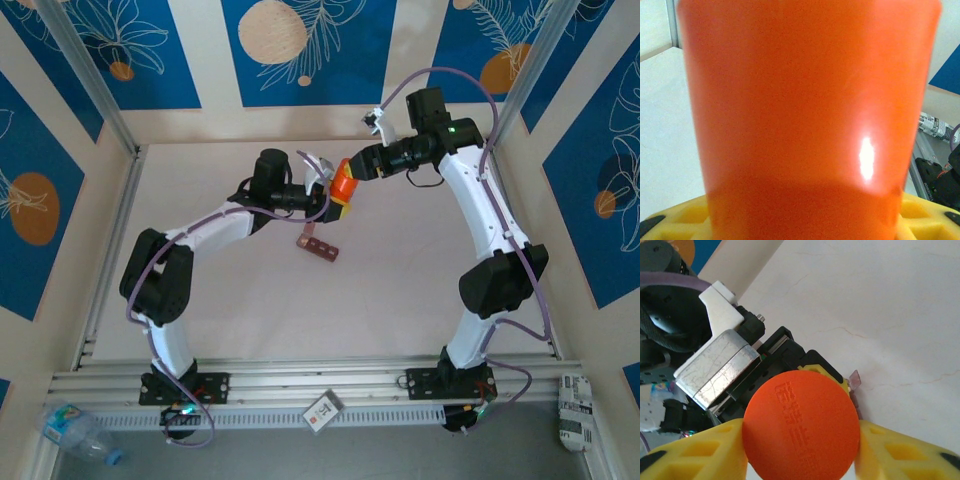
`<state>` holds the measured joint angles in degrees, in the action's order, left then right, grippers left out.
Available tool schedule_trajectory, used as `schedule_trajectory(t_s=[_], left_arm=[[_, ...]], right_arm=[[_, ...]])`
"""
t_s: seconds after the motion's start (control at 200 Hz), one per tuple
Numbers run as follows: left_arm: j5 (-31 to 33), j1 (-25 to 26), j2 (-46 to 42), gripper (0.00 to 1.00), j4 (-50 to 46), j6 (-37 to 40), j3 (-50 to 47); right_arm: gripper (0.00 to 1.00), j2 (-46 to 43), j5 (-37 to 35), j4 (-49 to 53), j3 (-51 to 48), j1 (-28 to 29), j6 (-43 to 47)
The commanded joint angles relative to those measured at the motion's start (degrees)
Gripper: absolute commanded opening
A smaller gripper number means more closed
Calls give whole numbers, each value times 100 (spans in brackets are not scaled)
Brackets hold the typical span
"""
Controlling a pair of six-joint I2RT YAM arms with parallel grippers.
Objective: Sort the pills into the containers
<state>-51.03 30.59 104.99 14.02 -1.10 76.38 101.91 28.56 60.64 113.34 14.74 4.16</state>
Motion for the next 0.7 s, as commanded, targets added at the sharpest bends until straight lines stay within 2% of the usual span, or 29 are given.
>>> schedule_trajectory(t_s=[0.0, 0.21, 0.275, 0.51, 0.695], left_arm=[[-224, -39, -31, 0, 161, 40, 210], [75, -35, -129, 0, 257, 31, 186], [464, -12, -233, 0, 368, 62, 105], [1835, 255, -648, 0, 957, 326, -339], [2160, 422, -741, 0, 1414, 402, -625]], right_arm=[[47, -84, 134, -33, -212, 86, -70], [38, -233, -192, -655, -770, 151, -883], [37, -314, -254, -972, -1029, 181, -1275], [36, -581, -1243, -1872, -1725, 593, -2512], [37, -649, -1457, -2315, -2072, 745, -2977]])
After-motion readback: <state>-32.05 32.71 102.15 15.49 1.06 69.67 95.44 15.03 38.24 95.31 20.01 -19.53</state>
